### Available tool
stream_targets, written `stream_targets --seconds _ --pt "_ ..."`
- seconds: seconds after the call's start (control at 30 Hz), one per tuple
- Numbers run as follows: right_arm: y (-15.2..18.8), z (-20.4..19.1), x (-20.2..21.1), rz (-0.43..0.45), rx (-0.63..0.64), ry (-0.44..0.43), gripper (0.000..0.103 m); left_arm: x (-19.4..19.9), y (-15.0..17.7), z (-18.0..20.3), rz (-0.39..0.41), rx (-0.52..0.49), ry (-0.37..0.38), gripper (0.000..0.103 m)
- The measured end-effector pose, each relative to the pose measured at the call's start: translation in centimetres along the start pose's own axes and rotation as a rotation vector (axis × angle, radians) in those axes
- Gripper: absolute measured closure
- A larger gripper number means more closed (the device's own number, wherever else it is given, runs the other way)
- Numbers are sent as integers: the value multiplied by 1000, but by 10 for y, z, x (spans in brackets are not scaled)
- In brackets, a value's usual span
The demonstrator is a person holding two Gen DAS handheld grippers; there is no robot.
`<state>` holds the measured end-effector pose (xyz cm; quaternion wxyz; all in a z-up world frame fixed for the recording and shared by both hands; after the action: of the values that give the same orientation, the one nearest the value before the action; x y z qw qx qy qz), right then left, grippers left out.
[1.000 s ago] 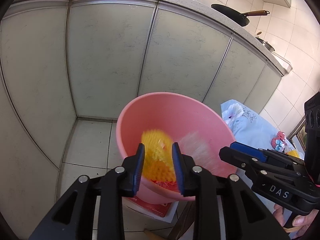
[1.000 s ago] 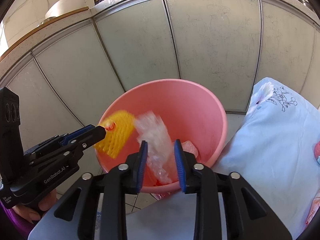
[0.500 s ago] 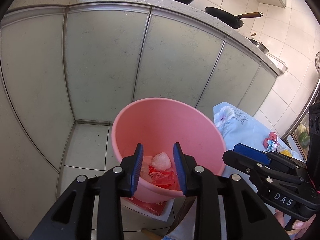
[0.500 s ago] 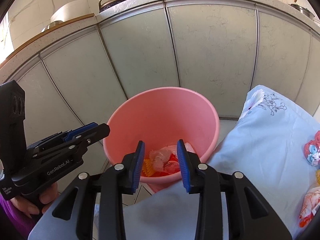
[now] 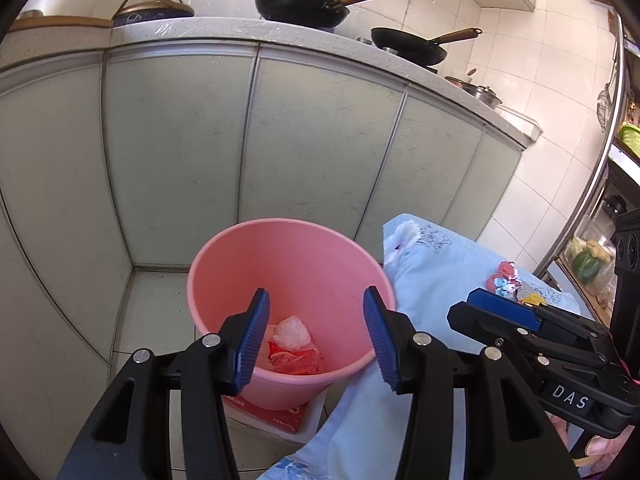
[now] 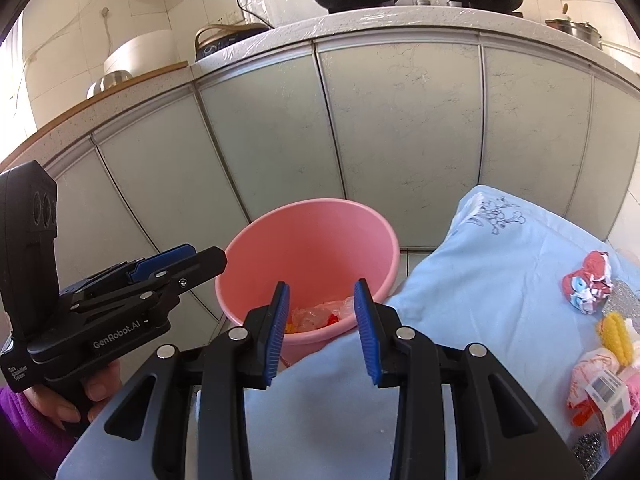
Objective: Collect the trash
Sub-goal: 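Move both open tools back over the table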
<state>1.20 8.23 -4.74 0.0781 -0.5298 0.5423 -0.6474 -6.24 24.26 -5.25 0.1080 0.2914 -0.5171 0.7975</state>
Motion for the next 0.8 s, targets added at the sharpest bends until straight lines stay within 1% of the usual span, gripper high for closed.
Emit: stream_targets --seconds 0.17,0.23,0.27,0.3,0.4,0.63,0.8 --pt "7 8 20 17 -25 19 68 5 2 18 1 -27 28 53" --pt "12 11 29 23 -30 34 67 7 4 26 -2 -41 41 53" --pt "14 13 35 29 -33 41 62 7 5 30 -3 -49 49 53" --pt "16 15 40 33 -36 48 61 8 6 35 -5 -58 58 53" --pt "25 25 56 44 -46 78 61 9 9 49 -11 -83 84 53" --pt "46 59 96 81 -100 177 61 7 15 85 -34 -140 144 53" --pt "64 90 122 99 -177 246 61 1 22 114 -64 -178 187 53"
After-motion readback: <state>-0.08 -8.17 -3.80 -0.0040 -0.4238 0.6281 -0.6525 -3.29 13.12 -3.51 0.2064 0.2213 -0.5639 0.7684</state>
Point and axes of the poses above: each gripper's, at about its wrist camera, not at the fingertips, and x roughly against the way its jaws point, z to its right, y to its underside, the point moved 3 cm from there along -x, roughly the way its jaws point, and after that the axes turned 6 degrees about x, right-handed, at the moved point
